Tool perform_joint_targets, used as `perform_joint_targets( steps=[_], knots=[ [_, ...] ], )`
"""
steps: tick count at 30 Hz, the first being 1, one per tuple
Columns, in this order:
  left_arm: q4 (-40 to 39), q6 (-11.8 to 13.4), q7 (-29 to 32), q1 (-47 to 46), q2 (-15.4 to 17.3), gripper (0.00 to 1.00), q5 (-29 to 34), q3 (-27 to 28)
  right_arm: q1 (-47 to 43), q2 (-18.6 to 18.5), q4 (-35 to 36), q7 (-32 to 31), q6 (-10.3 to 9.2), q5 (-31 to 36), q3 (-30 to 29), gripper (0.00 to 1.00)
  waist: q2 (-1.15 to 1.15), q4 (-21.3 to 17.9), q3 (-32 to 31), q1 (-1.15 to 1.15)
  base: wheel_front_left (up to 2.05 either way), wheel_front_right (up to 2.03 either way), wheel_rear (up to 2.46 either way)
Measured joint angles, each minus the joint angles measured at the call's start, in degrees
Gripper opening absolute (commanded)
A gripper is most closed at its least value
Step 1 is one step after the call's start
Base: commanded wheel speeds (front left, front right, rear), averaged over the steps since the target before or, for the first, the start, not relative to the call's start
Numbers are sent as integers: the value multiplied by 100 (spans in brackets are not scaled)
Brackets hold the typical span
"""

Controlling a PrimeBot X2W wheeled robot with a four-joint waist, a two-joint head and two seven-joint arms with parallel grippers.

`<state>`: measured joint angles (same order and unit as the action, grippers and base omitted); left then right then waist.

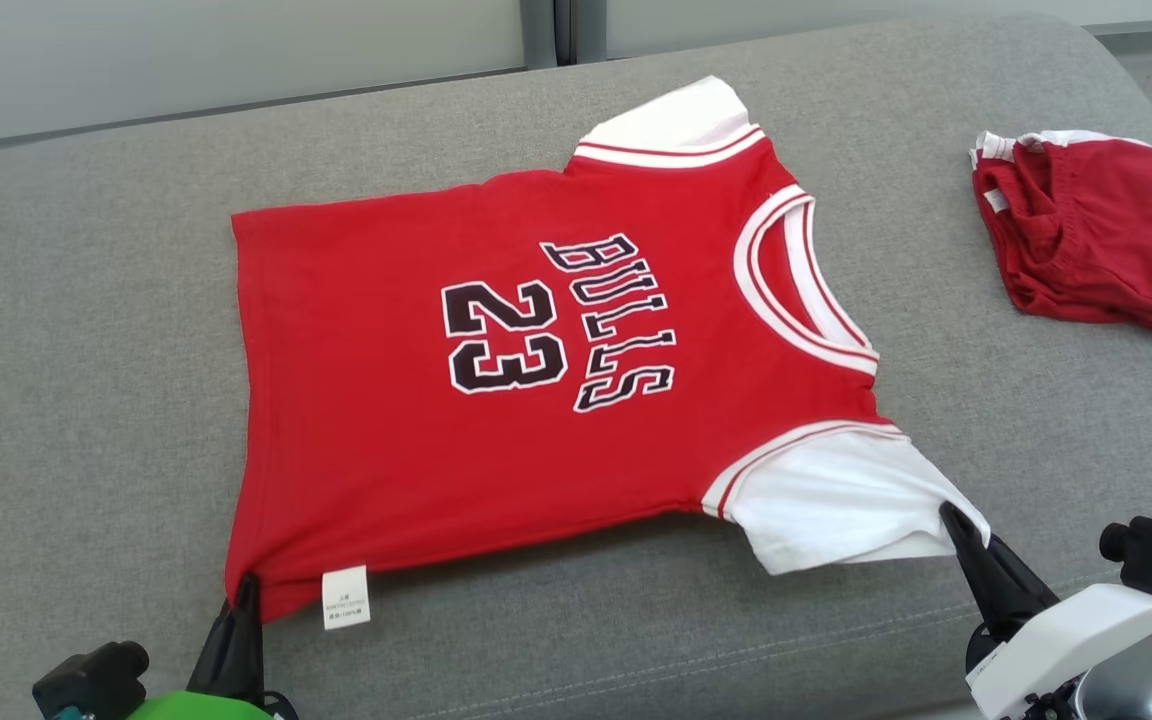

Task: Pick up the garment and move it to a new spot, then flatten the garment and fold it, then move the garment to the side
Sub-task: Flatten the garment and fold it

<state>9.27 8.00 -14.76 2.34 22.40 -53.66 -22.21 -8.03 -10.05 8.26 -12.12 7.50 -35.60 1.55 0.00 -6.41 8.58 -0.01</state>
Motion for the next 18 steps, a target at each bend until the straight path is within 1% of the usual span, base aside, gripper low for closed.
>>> perform_joint_targets(
  steps=[4, 7, 18],
  knots=[
    [-15, 0, -2, 122, -33, 0, 36, 16, -25, 83, 32, -59, 0, 1, -115, 0, 0, 51, -74, 0, 0, 0, 0],
    [3, -52, 8, 125, -55, 0, 36, -36, -25, 148, -16, -120, 0, 1, -97, 0, 0, 72, -114, 0, 0, 0, 0],
    [109, -92, 187, 124, -2, 0, 49, -138, 0, 188, -197, -167, 0, 45, -101, 0, 0, 65, -187, 0, 0, 0, 0]
  ],
)
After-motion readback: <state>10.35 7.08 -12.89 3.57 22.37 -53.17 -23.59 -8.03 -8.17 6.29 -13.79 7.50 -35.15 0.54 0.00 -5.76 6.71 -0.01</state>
